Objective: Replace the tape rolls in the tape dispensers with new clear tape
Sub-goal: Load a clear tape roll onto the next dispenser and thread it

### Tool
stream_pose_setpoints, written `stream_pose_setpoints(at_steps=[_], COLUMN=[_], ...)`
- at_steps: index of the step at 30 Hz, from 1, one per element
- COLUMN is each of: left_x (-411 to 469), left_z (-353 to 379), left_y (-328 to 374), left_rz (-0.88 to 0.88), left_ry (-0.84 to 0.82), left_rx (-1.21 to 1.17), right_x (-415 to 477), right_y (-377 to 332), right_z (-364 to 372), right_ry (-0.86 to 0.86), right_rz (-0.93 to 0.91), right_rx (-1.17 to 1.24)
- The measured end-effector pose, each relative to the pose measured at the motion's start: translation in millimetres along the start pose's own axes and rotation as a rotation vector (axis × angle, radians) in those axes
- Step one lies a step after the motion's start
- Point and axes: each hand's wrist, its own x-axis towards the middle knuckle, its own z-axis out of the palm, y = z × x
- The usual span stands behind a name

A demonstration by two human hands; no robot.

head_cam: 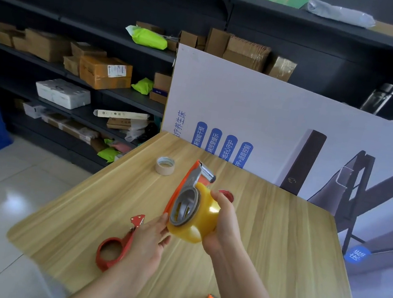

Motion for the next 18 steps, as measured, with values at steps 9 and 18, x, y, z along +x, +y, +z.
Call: stream_pose_setpoints(at_steps=[9, 18], left_x=[-3.8, -5.4], left_z=[-26.1, -95.0], left_y=[-3.0, -24.4], left_rz=[-0.031, -0.327], left_ry=[-0.034, -0.056], left_rx=[0.215, 0.310], right_x=[-7.4, -15.7], right_y=[21.2, 87.3], right_z=[6.7, 6.5], right_ry=[0.077, 0.212], right_rz=[0.008, 0.122], right_rx=[0.025, -0.002])
